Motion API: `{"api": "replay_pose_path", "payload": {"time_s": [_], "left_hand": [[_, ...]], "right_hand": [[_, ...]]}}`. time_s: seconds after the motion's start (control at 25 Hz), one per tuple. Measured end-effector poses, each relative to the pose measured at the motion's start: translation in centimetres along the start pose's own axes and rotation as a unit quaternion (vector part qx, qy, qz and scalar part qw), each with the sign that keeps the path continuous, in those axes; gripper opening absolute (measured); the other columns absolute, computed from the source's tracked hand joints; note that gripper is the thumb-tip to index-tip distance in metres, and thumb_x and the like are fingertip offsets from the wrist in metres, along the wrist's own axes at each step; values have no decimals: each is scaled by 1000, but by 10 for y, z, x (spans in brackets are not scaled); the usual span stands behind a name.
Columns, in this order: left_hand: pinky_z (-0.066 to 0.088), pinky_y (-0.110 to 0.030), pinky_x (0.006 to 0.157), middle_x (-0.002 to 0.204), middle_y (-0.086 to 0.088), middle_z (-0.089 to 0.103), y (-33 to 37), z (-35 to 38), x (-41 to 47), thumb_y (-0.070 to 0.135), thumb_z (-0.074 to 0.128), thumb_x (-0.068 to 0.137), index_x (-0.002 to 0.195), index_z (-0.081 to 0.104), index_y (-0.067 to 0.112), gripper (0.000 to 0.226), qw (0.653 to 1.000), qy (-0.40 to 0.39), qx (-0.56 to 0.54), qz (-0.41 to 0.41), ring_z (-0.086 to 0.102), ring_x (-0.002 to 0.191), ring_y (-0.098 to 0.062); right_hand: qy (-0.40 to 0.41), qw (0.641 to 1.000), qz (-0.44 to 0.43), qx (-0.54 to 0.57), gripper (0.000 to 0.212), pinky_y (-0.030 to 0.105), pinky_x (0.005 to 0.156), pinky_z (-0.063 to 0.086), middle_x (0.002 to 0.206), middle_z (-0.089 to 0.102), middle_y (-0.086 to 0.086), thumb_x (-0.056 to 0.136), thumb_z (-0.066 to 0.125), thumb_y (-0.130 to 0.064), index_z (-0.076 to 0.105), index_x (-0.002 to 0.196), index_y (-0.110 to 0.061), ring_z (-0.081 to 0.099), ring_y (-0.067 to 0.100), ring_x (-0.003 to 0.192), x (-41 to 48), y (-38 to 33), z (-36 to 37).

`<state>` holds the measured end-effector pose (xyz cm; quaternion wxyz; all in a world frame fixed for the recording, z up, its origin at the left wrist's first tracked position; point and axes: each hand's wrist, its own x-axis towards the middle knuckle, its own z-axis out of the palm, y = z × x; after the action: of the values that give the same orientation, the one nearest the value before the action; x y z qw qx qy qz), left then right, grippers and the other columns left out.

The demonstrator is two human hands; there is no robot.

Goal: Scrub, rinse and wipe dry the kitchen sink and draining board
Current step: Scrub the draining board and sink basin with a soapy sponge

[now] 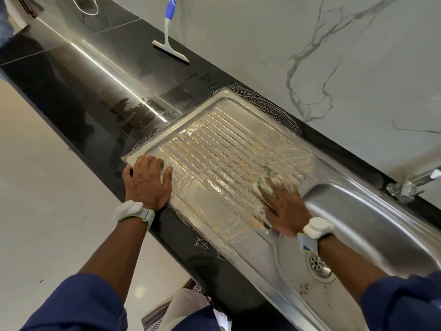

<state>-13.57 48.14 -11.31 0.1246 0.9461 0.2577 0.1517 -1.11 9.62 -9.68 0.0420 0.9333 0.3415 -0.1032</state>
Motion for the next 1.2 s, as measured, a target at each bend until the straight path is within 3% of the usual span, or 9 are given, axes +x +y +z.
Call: {"api": "replay_pose_path", "payload": {"time_s": [0.12,0.28,0.4,0.52,0.6,0.72,0.88,1.08,1.2], "left_hand": [[31,-57,110,130,-3,59,0,-1,2,55,34,100,113,63,22,45,1000,-5,2,-2,49,133,-29],[31,-58,112,132,-4,59,-2,0,-1,54,33,101,113,63,22,46,1000,-5,-3,6,48,135,-29],[30,-57,111,131,-3,59,1,-1,1,55,34,100,113,63,21,47,1000,-7,-4,-3,48,134,-28],[28,-57,111,131,-1,57,0,0,0,57,33,100,114,62,21,48,1000,-13,3,8,47,134,-27],[27,-58,112,132,-2,57,-1,-1,0,57,33,100,115,62,21,49,1000,-18,-2,3,45,136,-27],[26,-58,113,134,-2,57,0,-1,-1,57,34,100,117,62,20,50,1000,-22,0,1,43,139,-27],[26,-59,114,138,-3,56,-1,1,0,55,35,100,122,62,19,50,1000,-10,-18,1,42,141,-27],[15,-63,118,144,-6,55,0,-1,-2,54,40,102,125,61,20,46,1000,8,6,-6,36,148,-30],[14,-65,119,147,-6,53,1,-1,-2,55,39,103,127,61,20,48,1000,-2,-1,-10,33,150,-30]], "right_hand": [[-23,999,26,-5,68,66,115,17,168,12,-3,95,8,-58,14,159,-39,22,31,151,34,-50,-19],[8,996,-83,-37,63,67,110,29,160,36,5,98,24,-52,25,156,-27,40,31,143,14,-52,-7],[82,996,23,30,64,64,114,25,161,33,4,98,23,-48,31,157,-24,37,32,145,9,-56,-10],[48,993,-106,-14,63,59,119,18,165,23,4,100,28,-47,26,158,-23,22,28,152,-13,-74,9],[77,996,-25,-21,60,64,107,32,162,30,9,100,30,-45,33,154,-18,33,30,145,-18,-50,9],[72,980,174,61,73,63,112,25,163,26,12,97,13,-52,32,155,-13,28,35,147,-10,-32,-3],[47,997,-53,-9,66,60,117,21,167,15,10,102,25,-52,21,160,-19,18,33,152,-55,-66,16],[69,965,234,92,65,62,104,38,159,29,13,102,13,-53,36,150,-15,28,38,144,-23,-3,2],[75,991,72,89,63,61,102,42,154,38,18,103,20,-53,40,146,-12,41,39,137,-35,-52,-4]]}}
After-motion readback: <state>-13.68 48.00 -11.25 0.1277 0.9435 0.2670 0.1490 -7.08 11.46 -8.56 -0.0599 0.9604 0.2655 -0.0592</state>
